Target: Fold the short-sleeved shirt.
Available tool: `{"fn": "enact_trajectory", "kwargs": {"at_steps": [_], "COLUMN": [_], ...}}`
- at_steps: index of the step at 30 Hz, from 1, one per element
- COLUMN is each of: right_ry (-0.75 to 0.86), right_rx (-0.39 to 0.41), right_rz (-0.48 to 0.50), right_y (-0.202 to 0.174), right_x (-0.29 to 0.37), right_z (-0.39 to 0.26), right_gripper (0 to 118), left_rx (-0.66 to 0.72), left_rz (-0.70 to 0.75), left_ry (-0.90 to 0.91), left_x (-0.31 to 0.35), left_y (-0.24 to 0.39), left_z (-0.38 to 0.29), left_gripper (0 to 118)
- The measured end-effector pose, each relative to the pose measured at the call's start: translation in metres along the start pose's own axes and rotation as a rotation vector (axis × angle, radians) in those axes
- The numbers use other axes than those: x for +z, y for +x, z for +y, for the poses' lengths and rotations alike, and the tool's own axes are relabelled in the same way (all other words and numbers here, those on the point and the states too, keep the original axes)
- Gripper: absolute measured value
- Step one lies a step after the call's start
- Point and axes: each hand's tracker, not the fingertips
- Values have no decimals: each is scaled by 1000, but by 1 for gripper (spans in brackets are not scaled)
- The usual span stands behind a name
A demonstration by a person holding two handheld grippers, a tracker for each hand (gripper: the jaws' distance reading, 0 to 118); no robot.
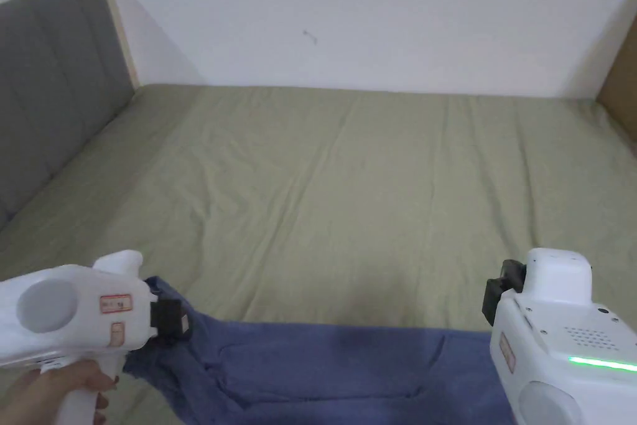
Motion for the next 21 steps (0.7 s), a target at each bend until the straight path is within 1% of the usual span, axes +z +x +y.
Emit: {"fn": "enact_trajectory", "kwargs": {"at_steps": [1, 3, 5, 7, 9, 13, 14, 15, 16, 17, 18, 19, 20, 21], "right_ry": [5, 9, 10, 5, 8, 4, 1, -1, -6, -10, -15, -18, -20, -23], "right_rx": [-6, -24, -46, -59, -71, -89, -91, -94, -98, -102, -105, -105, -102, -87], "right_rz": [-2, -11, -14, -18, -33, -46, -49, -52, -57, -57, -58, -60, -61, -64], "right_y": [6, 16, 26, 36, 43, 55, 57, 59, 60, 62, 63, 63, 63, 62], "right_x": [2, 5, 8, 11, 14, 13, 12, 11, 10, 10, 9, 9, 9, 9], "right_z": [0, -1, -3, -4, -6, -7, -9, -10, -12, -13, -16, -18, -20, -21], "right_gripper": [1, 1, 1, 1, 1, 1, 1, 1, 1, 1, 1, 1, 1, 1], "left_rx": [-19, -118, -196, -229, -224, -280, -278, -278, -279, -260, -243, -236, -232, -238], "left_rz": [-15, -51, -50, -69, -96, -126, -129, -135, -154, -194, -232, -251, -258, -259], "left_ry": [-8, -33, -52, -73, -94, -162, -165, -166, -178, -189, -206, -225, -225, -213], "left_x": [-4, -13, -30, -49, -66, -99, -104, -109, -113, -116, -119, -120, -120, -118], "left_y": [18, 54, 83, 110, 131, 163, 168, 171, 173, 176, 177, 179, 179, 182], "left_z": [-1, -6, -13, -22, -30, -47, -49, -52, -54, -56, -57, -58, -58, -58], "left_gripper": [7, 7, 7, 7, 7, 7, 11, 20, 37, 62, 77, 86, 93, 94]}}
